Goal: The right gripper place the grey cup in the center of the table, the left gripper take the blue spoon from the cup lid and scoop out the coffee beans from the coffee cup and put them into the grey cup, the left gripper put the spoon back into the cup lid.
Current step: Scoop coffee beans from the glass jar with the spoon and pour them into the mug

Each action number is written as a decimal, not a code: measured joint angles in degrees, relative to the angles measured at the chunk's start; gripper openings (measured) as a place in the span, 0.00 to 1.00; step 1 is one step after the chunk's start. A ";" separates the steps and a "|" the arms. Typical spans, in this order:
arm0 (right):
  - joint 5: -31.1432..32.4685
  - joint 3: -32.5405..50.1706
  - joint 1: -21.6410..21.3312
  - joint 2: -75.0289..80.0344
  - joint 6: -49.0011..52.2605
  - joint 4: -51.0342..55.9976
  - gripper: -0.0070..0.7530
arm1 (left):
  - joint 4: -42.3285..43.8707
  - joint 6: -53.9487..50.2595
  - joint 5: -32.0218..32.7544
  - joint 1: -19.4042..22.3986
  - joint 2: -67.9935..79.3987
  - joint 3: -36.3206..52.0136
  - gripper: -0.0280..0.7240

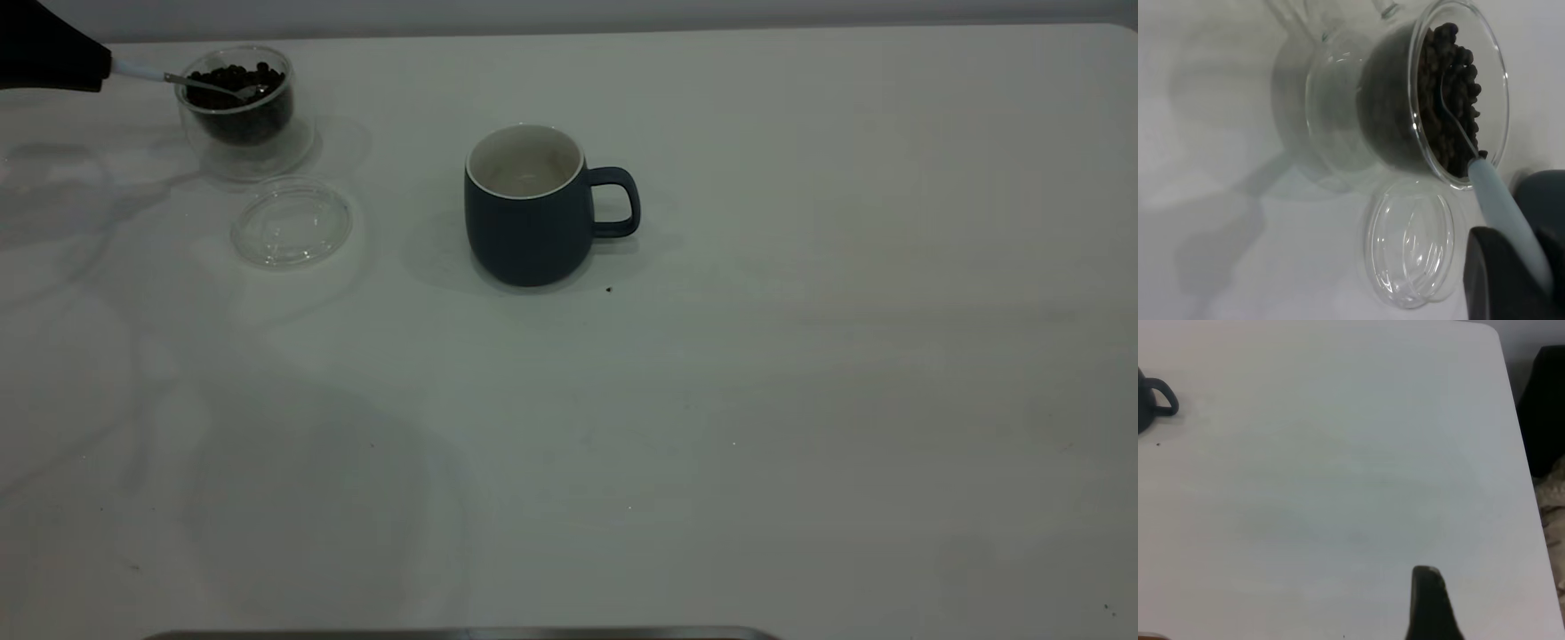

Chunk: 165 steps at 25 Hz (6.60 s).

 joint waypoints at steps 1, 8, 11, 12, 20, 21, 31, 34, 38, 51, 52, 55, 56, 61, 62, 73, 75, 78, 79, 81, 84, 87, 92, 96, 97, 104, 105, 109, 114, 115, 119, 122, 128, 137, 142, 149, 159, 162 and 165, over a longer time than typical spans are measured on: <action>0.00 0.00 0.00 0.00 0.00 0.00 0.61 | 0.00 -0.07 0.00 0.00 0.12 0.00 0.22; 0.00 0.00 0.00 0.00 0.00 0.00 0.61 | -0.54 -0.43 3.23 0.24 2.75 0.00 0.22; 0.00 0.00 0.00 0.00 0.00 0.00 0.61 | -2.92 -0.43 3.91 0.92 3.63 0.00 0.22; 0.00 0.00 0.00 0.00 0.00 0.00 0.61 | -3.87 -0.43 4.09 1.28 3.83 0.00 0.22; 0.00 0.00 0.00 0.00 0.00 0.00 0.61 | -6.36 0.38 8.11 2.29 3.94 0.00 0.22; 0.00 0.00 0.00 0.00 0.00 0.00 0.61 | -6.36 0.38 8.17 2.29 3.94 0.00 0.22; 0.00 0.00 0.00 0.00 0.00 0.00 0.61 | -6.36 0.47 9.28 4.15 3.94 0.00 0.22; 0.00 0.00 0.00 0.00 0.00 0.00 0.61 | -6.40 0.42 9.33 5.51 3.94 0.00 0.22; 0.00 0.00 0.00 0.00 0.00 0.00 0.61 | -6.48 0.37 9.33 6.58 3.94 0.00 0.22; 0.00 0.00 0.00 0.00 0.00 0.00 0.61 | -6.72 -2.39 9.38 6.62 3.96 0.00 0.22; 0.00 0.00 0.00 0.00 0.00 0.00 0.61 | -6.77 -2.56 9.38 6.62 3.96 0.00 0.22; 0.00 0.00 0.00 0.00 0.00 0.00 0.61 | -6.77 -3.27 9.43 6.62 3.96 -0.04 0.22; 0.00 0.00 0.00 0.00 0.00 0.00 0.61 | -6.77 -3.32 9.43 6.62 3.96 -0.04 0.22; 0.00 0.00 0.00 0.00 0.00 0.00 0.61 | -6.84 -3.69 9.43 6.62 3.96 -0.04 0.22; 0.00 0.00 0.00 0.00 0.00 0.00 0.61 | -6.83 -3.82 9.43 6.62 3.96 -0.04 0.22; 0.00 0.00 0.00 0.00 0.00 0.00 0.61 | -6.77 -4.50 9.43 6.62 3.79 -0.04 0.22; 0.00 0.00 0.00 0.00 0.00 0.00 0.61 | -6.71 -4.56 9.43 6.57 3.10 -0.04 0.22; 0.00 0.00 0.00 0.00 0.00 0.00 0.61 | -6.76 -4.61 9.50 6.57 1.38 -0.04 0.22; 0.00 0.00 0.00 0.00 0.00 0.00 0.61 | -6.76 -4.80 9.50 6.57 0.94 -0.04 0.22; 0.00 0.00 0.00 0.00 0.00 0.00 0.61 | -6.68 -5.38 9.55 6.42 0.53 -0.04 0.22; 0.00 0.00 0.00 0.00 0.00 0.00 0.61 | -6.59 -5.72 9.55 5.65 0.53 -0.04 0.22; 0.00 0.00 0.00 0.00 0.00 0.00 0.61 | -6.47 -5.83 9.55 4.53 0.53 -0.04 0.22; 0.00 0.00 0.00 0.00 0.00 0.00 0.61 | -6.46 -6.19 9.60 3.85 0.53 -0.04 0.22; 0.00 0.00 0.00 0.00 0.00 0.00 0.61 | -6.29 -6.52 9.60 3.91 0.53 -0.04 0.22; 0.00 0.00 0.00 0.00 0.00 0.00 0.61 | -6.29 -6.58 9.60 3.91 0.53 -0.04 0.22; 0.00 0.00 0.00 0.00 0.00 0.00 0.61 | -6.29 -7.53 9.60 3.37 0.53 -0.04 0.22; 0.00 0.00 0.00 0.00 0.00 0.00 0.61 | -6.29 -7.75 9.60 3.37 0.53 -0.04 0.22; 0.00 0.00 0.00 0.00 0.00 0.00 0.61 | -6.29 -8.34 9.60 3.13 0.53 -0.04 0.22; 0.00 0.00 0.00 0.00 0.00 0.00 0.61 | -6.29 -8.43 9.60 0.63 0.53 -0.04 0.22; 0.00 0.00 0.00 0.00 0.00 0.00 0.61 | -6.34 -8.43 9.60 -0.15 0.53 -0.04 0.22; 0.00 0.00 0.00 0.00 0.00 0.00 0.61 | -6.34 -8.43 9.60 -3.17 0.53 -0.04 0.22; 0.00 0.00 0.00 0.00 0.00 0.00 0.61 | -6.34 -8.43 9.60 -5.08 0.53 -0.04 0.22; 0.00 0.00 0.00 0.00 0.00 0.00 0.61 | -6.34 -8.43 9.60 -8.08 0.53 -0.04 0.22; 0.00 0.00 0.00 0.00 0.00 0.00 0.61 | -6.35 -9.33 9.60 -12.41 0.53 -0.04 0.22; 0.00 0.00 0.00 0.00 0.00 0.00 0.61 | -6.35 -10.71 9.60 -14.57 0.53 -0.04 0.22; 0.00 0.00 0.00 0.00 0.00 0.00 0.61 | -6.16 -11.40 9.60 -15.33 0.16 -0.04 0.22; 0.00 0.00 0.00 0.00 0.00 0.00 0.61 | -2.81 -11.89 9.60 -15.33 -3.35 -0.04 0.22; 0.00 0.00 0.00 0.00 0.00 0.00 0.61 | -2.54 -12.34 9.60 -15.35 -3.34 0.10 0.22; 0.00 0.00 0.00 0.00 0.00 0.00 0.61 | -2.26 -12.41 9.60 -15.51 -3.41 1.04 0.22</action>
